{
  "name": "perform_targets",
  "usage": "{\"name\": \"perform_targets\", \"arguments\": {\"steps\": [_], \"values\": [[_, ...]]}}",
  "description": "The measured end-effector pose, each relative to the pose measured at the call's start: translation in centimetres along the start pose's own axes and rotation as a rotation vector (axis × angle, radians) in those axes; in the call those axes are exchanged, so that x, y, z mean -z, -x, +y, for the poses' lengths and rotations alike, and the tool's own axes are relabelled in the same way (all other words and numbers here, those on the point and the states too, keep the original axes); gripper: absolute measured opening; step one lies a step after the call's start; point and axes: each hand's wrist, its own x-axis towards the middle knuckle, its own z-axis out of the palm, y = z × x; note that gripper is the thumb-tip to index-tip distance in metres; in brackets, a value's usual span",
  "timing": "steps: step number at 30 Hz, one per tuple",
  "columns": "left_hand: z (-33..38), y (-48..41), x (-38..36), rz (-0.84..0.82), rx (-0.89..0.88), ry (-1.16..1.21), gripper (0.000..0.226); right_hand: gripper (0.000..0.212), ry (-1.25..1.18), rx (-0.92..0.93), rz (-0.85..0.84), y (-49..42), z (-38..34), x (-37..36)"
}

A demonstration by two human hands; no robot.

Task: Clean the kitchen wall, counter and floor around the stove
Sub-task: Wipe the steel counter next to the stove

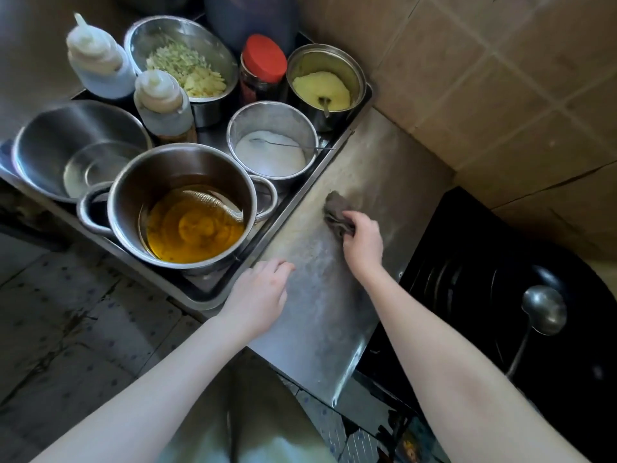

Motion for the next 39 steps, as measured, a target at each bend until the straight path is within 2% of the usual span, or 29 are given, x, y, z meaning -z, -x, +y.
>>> {"name": "perform_targets", "arguments": {"steps": [5,9,11,16,19,26,32,35,39], "values": [[-0.2,-0.1,0.3,0.019,0.014,0.025,0.039,0.045,-0.024,-0.216,0.037,-7.0,-0.6,1.1],[-0.3,0.1,0.4,0.025,0.008,0.030,0.039,0.046,-0.020,-0.197,0.022,-8.3,-2.0,0.7],[-0.4,0.5,0.4,0.028,0.005,0.042,0.039,0.047,-0.011,-0.148,0.009,-7.1,-2.7,0.4],[-0.5,2.0,0.7,0.018,-0.007,0.057,0.040,0.042,0.041,0.197,-0.114,-0.1,-3.8,-1.1],[-0.7,2.9,1.0,0.020,-0.009,0.055,0.040,0.040,0.035,0.308,-0.154,4.5,-4.0,-2.0],[-0.8,4.4,1.9,0.032,-0.023,0.017,0.040,0.037,0.088,0.380,-0.252,11.0,-2.9,-2.7],[-0.9,5.0,2.3,0.040,-0.033,0.020,0.036,0.045,0.102,0.394,-0.269,14.1,-1.3,-2.2],[-1.1,5.3,2.5,0.029,-0.030,0.037,0.035,0.043,0.070,0.329,-0.222,13.4,-0.3,-1.2],[-1.4,5.8,2.7,0.020,-0.027,0.031,0.039,0.042,0.024,0.082,-0.101,10.8,1.5,0.4]]}}
